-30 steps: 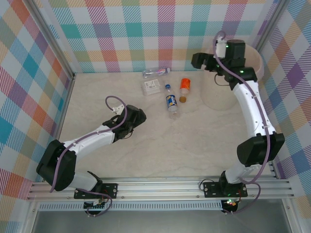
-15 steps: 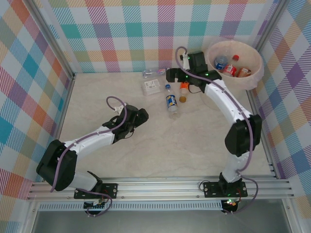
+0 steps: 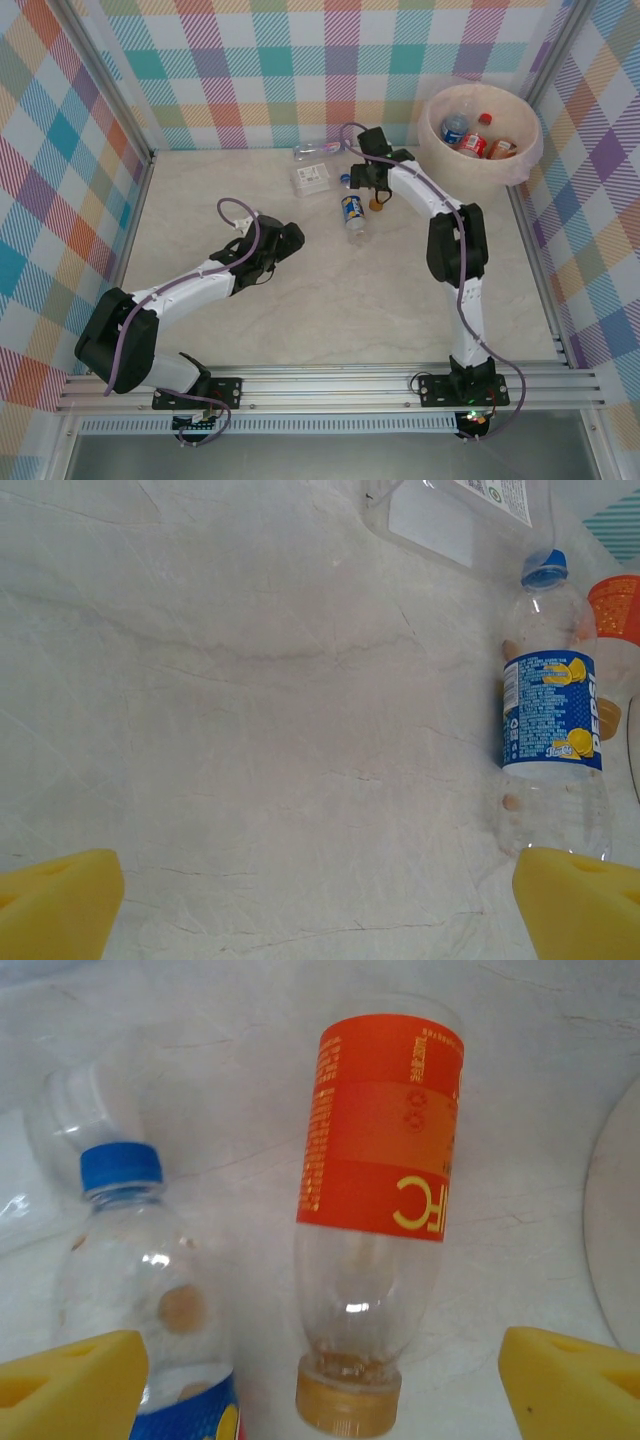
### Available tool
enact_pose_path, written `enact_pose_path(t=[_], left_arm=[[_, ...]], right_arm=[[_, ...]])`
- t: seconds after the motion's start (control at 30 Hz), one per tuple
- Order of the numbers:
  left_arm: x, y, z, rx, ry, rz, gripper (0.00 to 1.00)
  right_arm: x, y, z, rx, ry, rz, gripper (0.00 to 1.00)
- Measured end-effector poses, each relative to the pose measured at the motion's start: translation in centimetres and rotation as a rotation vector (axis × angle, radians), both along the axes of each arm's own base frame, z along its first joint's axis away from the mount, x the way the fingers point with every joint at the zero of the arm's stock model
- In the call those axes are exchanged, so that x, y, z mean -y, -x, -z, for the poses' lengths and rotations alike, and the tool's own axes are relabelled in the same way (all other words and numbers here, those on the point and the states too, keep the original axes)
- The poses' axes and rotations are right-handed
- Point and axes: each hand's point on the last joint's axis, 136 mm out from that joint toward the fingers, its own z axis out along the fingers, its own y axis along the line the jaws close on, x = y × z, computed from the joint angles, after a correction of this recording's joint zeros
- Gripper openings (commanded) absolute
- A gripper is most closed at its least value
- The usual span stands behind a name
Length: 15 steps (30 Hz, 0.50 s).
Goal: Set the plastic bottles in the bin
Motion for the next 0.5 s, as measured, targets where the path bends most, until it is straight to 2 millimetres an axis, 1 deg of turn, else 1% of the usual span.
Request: enact_pose_path(t=[0.13,0.3,0.4,0.5], left_arm=[[0.0,0.0,0.0,0.000,0.000,-0.001,1.00],[-0.1,0.0,0.0,-0.002,-0.002,-0.002,1.00],[-0.2,0.0,0.1,-0.004,-0.005,-0.005,1.00],[-0.4,0.0,0.2,-0.009,-0.008,-0.010,1.00]], right_arm=[[0.3,-1.8,1.1,-0.004,-0.012,0.050,0.83],[1.1,-4.1,2.9,-0.017,-0.015,0.106,0.82],[1.5,-4.7,4.1,-0.036,-0.014,0.133,0.82],[2.0,-4.8,5.3,-0.061,-0.008,0.148,0.81]])
